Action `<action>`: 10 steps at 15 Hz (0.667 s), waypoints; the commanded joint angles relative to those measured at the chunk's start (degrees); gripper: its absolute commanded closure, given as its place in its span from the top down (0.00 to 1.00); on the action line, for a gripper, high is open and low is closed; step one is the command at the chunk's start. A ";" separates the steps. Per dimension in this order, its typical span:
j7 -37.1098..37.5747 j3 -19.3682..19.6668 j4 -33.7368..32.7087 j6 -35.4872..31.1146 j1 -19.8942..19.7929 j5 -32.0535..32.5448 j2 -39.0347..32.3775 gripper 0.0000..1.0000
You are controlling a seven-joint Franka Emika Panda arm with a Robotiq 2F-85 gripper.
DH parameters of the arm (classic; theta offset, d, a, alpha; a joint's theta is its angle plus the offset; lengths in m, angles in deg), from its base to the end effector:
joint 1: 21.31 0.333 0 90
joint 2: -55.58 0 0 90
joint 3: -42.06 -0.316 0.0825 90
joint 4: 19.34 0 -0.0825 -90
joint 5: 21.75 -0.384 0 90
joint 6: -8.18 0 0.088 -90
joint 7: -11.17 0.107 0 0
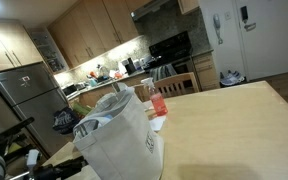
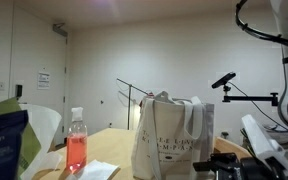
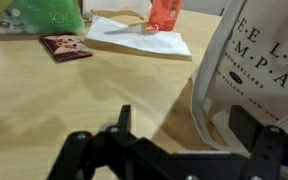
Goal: Move the bag backwards
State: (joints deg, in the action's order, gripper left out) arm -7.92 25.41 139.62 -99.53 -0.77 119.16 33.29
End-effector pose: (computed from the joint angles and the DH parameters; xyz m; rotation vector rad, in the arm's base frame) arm 0.2792 0.1765 0.0919 -0.2175 1.9449 -0.1787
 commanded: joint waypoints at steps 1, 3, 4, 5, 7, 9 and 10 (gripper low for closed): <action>-0.65 0.27 0.00 5.71 0.30 -4.65 -1.74 1.00; -0.47 0.62 -0.01 8.88 0.04 -6.75 -2.40 1.00; -0.38 0.76 -0.03 10.13 -0.19 -7.86 -2.56 1.00; -0.68 0.95 -0.04 10.85 -0.39 -8.36 -2.75 1.00; -0.90 1.51 -0.07 11.20 -0.93 -8.75 -2.51 1.00; -1.54 2.08 -0.13 10.79 -1.49 -8.38 -1.85 1.00; -1.67 2.19 0.86 10.44 -1.77 -8.03 -0.72 1.00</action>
State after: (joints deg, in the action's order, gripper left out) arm -7.93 27.30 139.40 -89.33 -1.70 111.78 30.32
